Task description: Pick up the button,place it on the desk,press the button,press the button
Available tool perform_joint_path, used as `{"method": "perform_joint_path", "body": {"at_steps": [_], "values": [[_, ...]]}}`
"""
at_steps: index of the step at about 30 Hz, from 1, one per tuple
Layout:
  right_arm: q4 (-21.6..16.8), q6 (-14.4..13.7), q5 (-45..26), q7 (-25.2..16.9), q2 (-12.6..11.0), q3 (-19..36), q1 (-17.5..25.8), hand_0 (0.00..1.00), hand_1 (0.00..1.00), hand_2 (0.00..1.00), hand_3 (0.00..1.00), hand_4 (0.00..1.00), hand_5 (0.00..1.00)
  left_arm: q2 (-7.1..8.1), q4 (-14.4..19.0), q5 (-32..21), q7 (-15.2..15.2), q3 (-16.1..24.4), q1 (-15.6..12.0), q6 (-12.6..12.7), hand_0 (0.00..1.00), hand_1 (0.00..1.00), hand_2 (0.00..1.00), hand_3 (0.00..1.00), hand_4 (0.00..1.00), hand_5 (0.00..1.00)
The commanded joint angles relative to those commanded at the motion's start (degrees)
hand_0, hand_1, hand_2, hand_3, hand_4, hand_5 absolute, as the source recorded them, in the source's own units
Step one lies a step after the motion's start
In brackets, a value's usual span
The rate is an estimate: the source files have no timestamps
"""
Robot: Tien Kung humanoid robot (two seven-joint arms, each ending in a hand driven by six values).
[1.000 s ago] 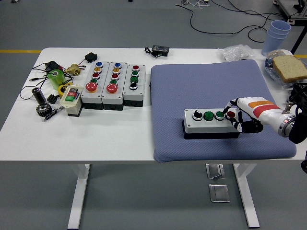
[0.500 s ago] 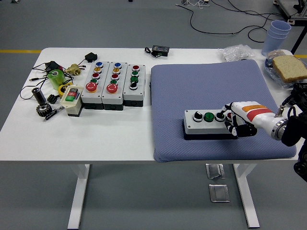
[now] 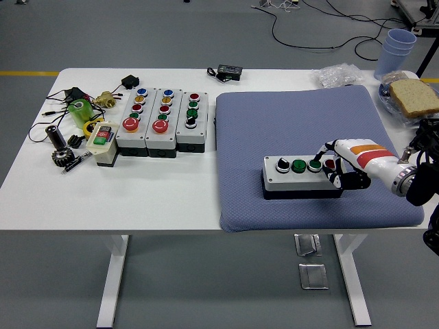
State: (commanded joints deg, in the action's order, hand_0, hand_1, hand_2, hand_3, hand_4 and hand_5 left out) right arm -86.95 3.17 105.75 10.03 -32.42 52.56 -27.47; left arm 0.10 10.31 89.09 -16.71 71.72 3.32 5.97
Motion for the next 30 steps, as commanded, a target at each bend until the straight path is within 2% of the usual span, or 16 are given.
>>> {"method": "perform_joint_path", "body": {"at_steps": [1,2,4,7,8,10,13,14,23,25,26,30], "values": [[0.0,-0.2,-0.1,0.0,0.0,0.1,0.0,0.110,0.002,0.263,0.679,0.486,0.092,0.00,0.0,0.0,0.0,0.0,0.0,0.0,0.648,0.651,0.669,0.570,0.313,0.859],[0.0,-2.0,-2.0,-0.5,0.1,1.1,0.2,0.244,0.128,0.366,0.808,0.659,0.242,0.01,0.0,-0.1,0.0,0.0,0.1,0.0,0.648,0.651,0.668,0.570,0.313,0.859],[0.0,-5.9,-6.7,-1.6,0.3,2.4,0.5,0.244,0.128,0.366,0.808,0.659,0.242,0.05,0.0,-0.2,0.1,-0.1,0.2,0.0,0.648,0.651,0.668,0.570,0.313,0.859],[0.2,-9.7,-14.2,-2.9,0.6,3.1,0.8,0.244,0.128,0.366,0.808,0.659,0.242,0.09,0.0,-0.4,0.1,-0.1,0.3,0.1,0.648,0.651,0.668,0.570,0.313,0.859],[0.2,-9.8,-15.6,-2.9,0.6,3.1,0.8,0.612,0.535,0.637,0.860,0.799,0.367,0.09,0.0,-0.5,0.1,-0.1,0.3,0.1,0.649,0.652,0.668,0.569,0.313,0.859],[0.8,-12.0,-20.1,-6.1,1.2,4.4,1.7,0.612,0.535,0.637,0.860,0.799,0.367,0.09,0.0,-0.4,0.1,-0.1,0.5,0.1,0.649,0.652,0.668,0.569,0.313,0.859],[1.3,-12.5,-27.6,-9.2,1.6,5.1,2.5,0.612,0.535,0.637,0.860,0.799,0.367,0.07,0.0,-0.5,0.1,-0.1,0.6,0.1,0.649,0.652,0.668,0.569,0.313,0.859],[1.6,-12.7,-30.2,-10.8,1.8,5.6,3.2,0.853,0.773,0.859,0.862,0.824,0.383,0.05,0.0,-0.5,0.1,-0.1,0.6,0.1,0.649,0.652,0.668,0.569,0.313,0.859],[4.2,-14.8,-51.8,-16.7,2.9,8.1,5.9,0.822,0.777,0.856,0.841,0.805,0.377,0.05,0.0,-0.3,0.1,-0.2,0.6,0.0,0.649,0.652,0.667,0.569,0.313,0.859],[5.2,-15.0,-56.6,-17.5,3.4,8.8,6.6,0.822,0.777,0.856,0.841,0.805,0.377,0.04,0.0,-0.3,0.1,-0.2,0.6,0.1,0.649,0.652,0.667,0.569,0.313,0.859],[5.4,-15.0,-58.8,-17.6,3.5,8.9,6.8,0.787,0.743,0.811,0.800,0.793,0.374,0.04,0.0,-0.4,0.1,-0.2,0.6,0.1,0.649,0.651,0.667,0.569,0.313,0.859],[7.7,-15.9,-68.9,-18.3,4.5,10.1,8.0,0.787,0.743,0.811,0.800,0.793,0.374,0.06,0.0,-0.3,0.1,-0.3,0.6,0.0,0.649,0.651,0.667,0.569,0.313,0.859]]}}
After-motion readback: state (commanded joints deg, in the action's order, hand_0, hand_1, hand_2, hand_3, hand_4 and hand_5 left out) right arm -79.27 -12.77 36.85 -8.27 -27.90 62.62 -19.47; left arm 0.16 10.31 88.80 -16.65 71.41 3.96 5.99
